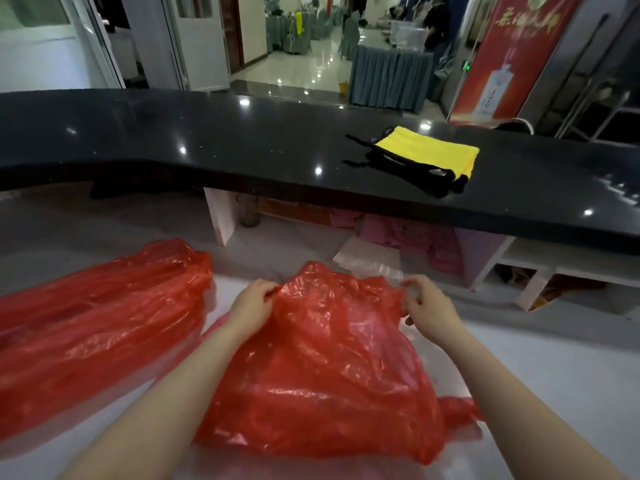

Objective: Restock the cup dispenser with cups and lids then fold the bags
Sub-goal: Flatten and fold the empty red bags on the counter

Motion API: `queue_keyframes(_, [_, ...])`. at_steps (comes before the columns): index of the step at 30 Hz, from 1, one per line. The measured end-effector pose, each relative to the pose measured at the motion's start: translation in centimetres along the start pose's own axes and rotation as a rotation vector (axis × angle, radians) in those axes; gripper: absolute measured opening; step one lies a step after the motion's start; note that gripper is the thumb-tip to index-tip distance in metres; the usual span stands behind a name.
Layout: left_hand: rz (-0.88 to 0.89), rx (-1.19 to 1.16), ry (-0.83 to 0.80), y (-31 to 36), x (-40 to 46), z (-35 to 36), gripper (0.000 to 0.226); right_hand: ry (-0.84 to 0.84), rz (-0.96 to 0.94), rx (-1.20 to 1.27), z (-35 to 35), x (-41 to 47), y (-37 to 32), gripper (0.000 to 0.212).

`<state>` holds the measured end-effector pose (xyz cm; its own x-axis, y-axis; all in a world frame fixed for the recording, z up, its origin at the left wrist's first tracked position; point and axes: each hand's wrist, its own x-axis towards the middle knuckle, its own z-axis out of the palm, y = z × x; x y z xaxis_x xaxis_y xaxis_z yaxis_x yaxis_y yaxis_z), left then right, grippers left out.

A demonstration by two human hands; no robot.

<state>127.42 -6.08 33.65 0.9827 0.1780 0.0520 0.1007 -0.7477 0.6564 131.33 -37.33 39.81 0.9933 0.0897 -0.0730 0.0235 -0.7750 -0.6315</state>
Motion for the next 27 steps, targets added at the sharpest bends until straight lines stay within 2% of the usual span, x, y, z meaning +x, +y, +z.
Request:
queue_keyframes(2, [0.008,-0.128,-0.007,-0.5,-0.4,0.4,0.027,-0.123,-0.017,-0.161,0.5,-0.3,0.7,0.06])
queue_keyframes(3, [0.009,-0.182,-0.008,-0.8,-0.5,0.4,0.026,-0.185,-0.053,-0.212,0.8,-0.5,0.9,0.067])
queue_keyframes(4, [0.016,-0.215,-0.009,-1.0,-0.6,0.2,0.025,-0.226,-0.109,-0.211,1.1,-0.8,0.9,0.066])
queue_keyframes(6, [0.026,-0.215,0.008,-1.6,-0.3,-0.3,0.023,-0.25,-0.237,-0.156,1.6,-1.0,1.1,0.05])
queue_keyframes(8, [-0.017,-0.242,0.052,-2.4,0.7,-1.2,0.021,-0.177,-0.281,-0.058,1.8,-1.3,1.2,0.029])
queue_keyframes(10, [-0.091,-0.372,0.107,-3.1,1.8,-2.5,0.021,-0.018,-0.145,0.083,1.4,-1.7,1.6,0.016])
queue_keyframes(13, [-0.171,-0.438,0.22,-3.3,3.9,-4.5,0.024,0.164,0.153,0.503,0.2,-1.8,2.9,0.023])
queue_keyframes(15, [-0.246,-0.439,0.246,-3.1,5.5,-5.4,0.025,0.207,0.314,0.814,-0.6,-1.9,3.6,0.029])
queue_keyframes(17, [-0.339,-0.486,0.222,-2.9,6.8,-5.7,0.022,0.214,0.375,1.071,-1.3,-2.2,4.2,0.029])
queue_keyframes(20, [-0.405,-0.523,0.208,-2.5,7.8,-5.6,0.022,0.217,0.445,1.084,-1.6,-2.3,4.8,0.014])
queue_keyframes(21, [-0.412,-0.516,0.229,-2.3,7.9,-5.5,0.022,0.233,0.474,1.077,-1.7,-2.2,5.2,0.015])
queue_keyframes(23, [-0.422,-0.481,0.279,-2.1,7.8,-5.3,0.024,0.241,0.509,1.132,-2.4,-2.0,6.3,0.035])
queue_keyframes(25, [-0.437,-0.469,0.277,-2.1,7.7,-4.9,0.025,0.178,0.46,1.16,-3.1,-2.7,7.1,0.033])
queue_keyframes(26, [-0.454,-0.472,0.265,-2.0,7.7,-4.6,0.026,0.128,0.425,1.119,-3.3,-3.3,7.7,0.025])
queue_keyframes(27, [-0.461,-0.471,0.259,-1.9,7.5,-4.3,0.025,0.068,0.38,1.027,-3.2,-4.0,8.3,0.027])
